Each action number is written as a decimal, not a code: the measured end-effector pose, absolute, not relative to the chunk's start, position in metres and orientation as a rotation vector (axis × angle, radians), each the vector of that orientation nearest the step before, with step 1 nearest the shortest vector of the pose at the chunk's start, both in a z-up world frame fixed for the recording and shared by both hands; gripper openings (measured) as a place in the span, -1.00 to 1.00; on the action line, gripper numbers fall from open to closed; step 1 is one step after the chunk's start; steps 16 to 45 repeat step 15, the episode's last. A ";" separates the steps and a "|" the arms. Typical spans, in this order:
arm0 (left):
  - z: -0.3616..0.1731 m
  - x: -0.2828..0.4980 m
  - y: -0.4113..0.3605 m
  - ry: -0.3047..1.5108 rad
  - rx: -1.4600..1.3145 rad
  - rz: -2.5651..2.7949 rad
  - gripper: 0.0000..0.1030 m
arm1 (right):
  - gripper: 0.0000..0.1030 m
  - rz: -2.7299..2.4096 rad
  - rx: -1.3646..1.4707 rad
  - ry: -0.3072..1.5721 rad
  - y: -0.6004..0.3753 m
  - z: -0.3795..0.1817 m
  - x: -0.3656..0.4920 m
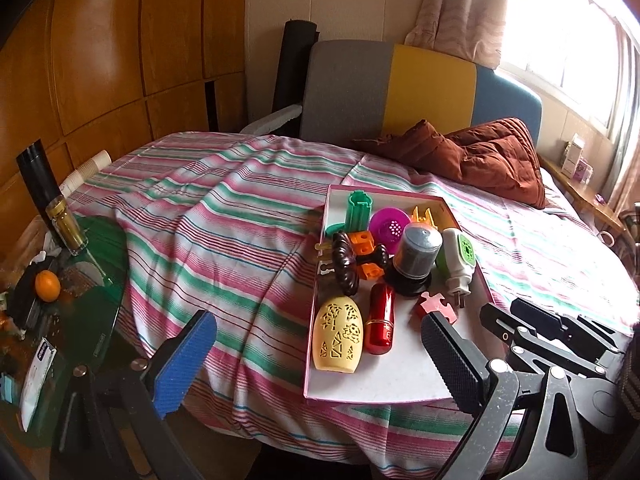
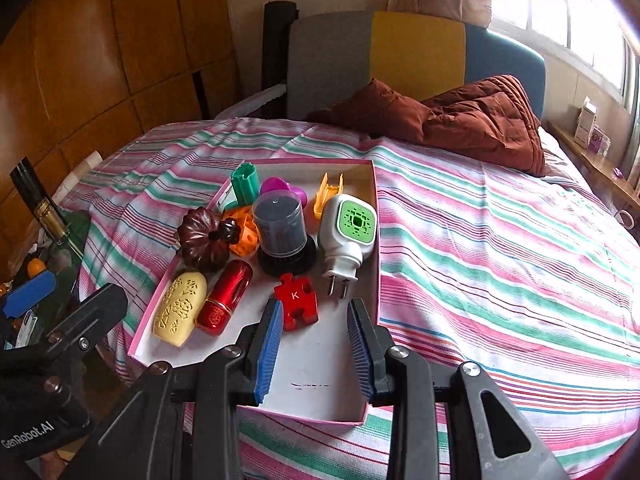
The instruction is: Organize rigid objects
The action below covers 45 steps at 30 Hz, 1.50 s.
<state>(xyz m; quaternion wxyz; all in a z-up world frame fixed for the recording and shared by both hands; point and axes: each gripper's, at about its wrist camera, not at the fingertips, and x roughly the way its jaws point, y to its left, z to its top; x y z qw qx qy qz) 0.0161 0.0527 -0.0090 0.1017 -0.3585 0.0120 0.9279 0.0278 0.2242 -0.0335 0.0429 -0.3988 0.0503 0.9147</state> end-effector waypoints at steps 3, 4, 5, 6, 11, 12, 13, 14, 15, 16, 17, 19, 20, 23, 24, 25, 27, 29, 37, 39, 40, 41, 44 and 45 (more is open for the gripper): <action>-0.009 0.016 0.052 0.033 -1.056 2.741 0.99 | -0.36 2.801 -1.211 0.148 0.223 -0.032 0.029; -0.009 0.017 0.052 0.032 -1.055 2.741 0.99 | -0.36 2.802 -1.209 0.144 0.222 -0.031 0.028; -0.008 0.017 0.052 0.030 -1.052 2.743 0.99 | -0.36 2.802 -1.209 0.141 0.221 -0.031 0.028; -0.008 0.017 0.052 0.029 -1.051 2.745 0.99 | -0.36 2.803 -1.210 0.141 0.221 -0.030 0.028; -0.008 0.018 0.051 0.033 -1.041 2.764 0.99 | -0.36 2.803 -1.222 0.135 0.219 -0.031 0.028; -0.008 0.018 0.051 0.035 -1.042 2.766 0.99 | -0.36 2.804 -1.224 0.133 0.219 -0.032 0.028; -0.008 0.017 0.050 0.033 -1.043 2.765 0.99 | -0.36 2.803 -1.225 0.131 0.219 -0.032 0.028; -0.008 0.017 0.050 0.033 -1.045 2.762 0.99 | -0.36 2.804 -1.228 0.131 0.218 -0.033 0.027; -0.009 0.016 0.051 0.042 -1.048 2.760 0.99 | -0.36 2.804 -1.229 0.131 0.218 -0.033 0.027; -0.009 0.016 0.051 0.042 -1.048 2.760 0.99 | -0.36 2.804 -1.229 0.131 0.218 -0.033 0.027; -0.009 0.016 0.051 0.042 -1.048 2.760 0.99 | -0.36 2.804 -1.229 0.131 0.218 -0.033 0.027; -0.009 0.016 0.051 0.042 -1.048 2.760 0.99 | -0.36 2.804 -1.229 0.131 0.218 -0.033 0.027; -0.009 0.016 0.051 0.042 -1.048 2.760 0.99 | -0.36 2.804 -1.229 0.131 0.218 -0.033 0.027; -0.009 0.016 0.051 0.042 -1.048 2.760 0.99 | -0.36 2.804 -1.229 0.131 0.218 -0.033 0.027; -0.009 0.016 0.051 0.042 -1.048 2.760 0.99 | -0.36 2.804 -1.229 0.131 0.218 -0.033 0.027; -0.009 0.016 0.051 0.042 -1.048 2.760 0.99 | -0.36 2.804 -1.229 0.131 0.218 -0.033 0.027; -0.009 0.016 0.051 0.042 -1.048 2.760 0.99 | -0.36 2.804 -1.229 0.131 0.218 -0.033 0.027; -0.009 0.016 0.051 0.042 -1.048 2.760 0.99 | -0.36 2.804 -1.229 0.131 0.218 -0.033 0.027; -0.009 0.016 0.051 0.042 -1.048 2.760 0.99 | -0.36 2.804 -1.229 0.131 0.218 -0.033 0.027; -0.009 0.016 0.051 0.042 -1.048 2.760 0.99 | -0.36 2.804 -1.229 0.131 0.218 -0.033 0.027; -0.009 0.016 0.051 0.042 -1.048 2.760 0.99 | -0.36 2.804 -1.229 0.131 0.218 -0.033 0.027; -0.009 0.016 0.051 0.042 -1.048 2.760 0.99 | -0.36 2.804 -1.229 0.131 0.218 -0.033 0.027; -0.009 0.016 0.051 0.042 -1.048 2.760 0.99 | -0.36 2.804 -1.229 0.131 0.218 -0.033 0.027; -0.009 0.016 0.051 0.042 -1.048 2.760 0.99 | -0.36 2.804 -1.229 0.131 0.218 -0.033 0.027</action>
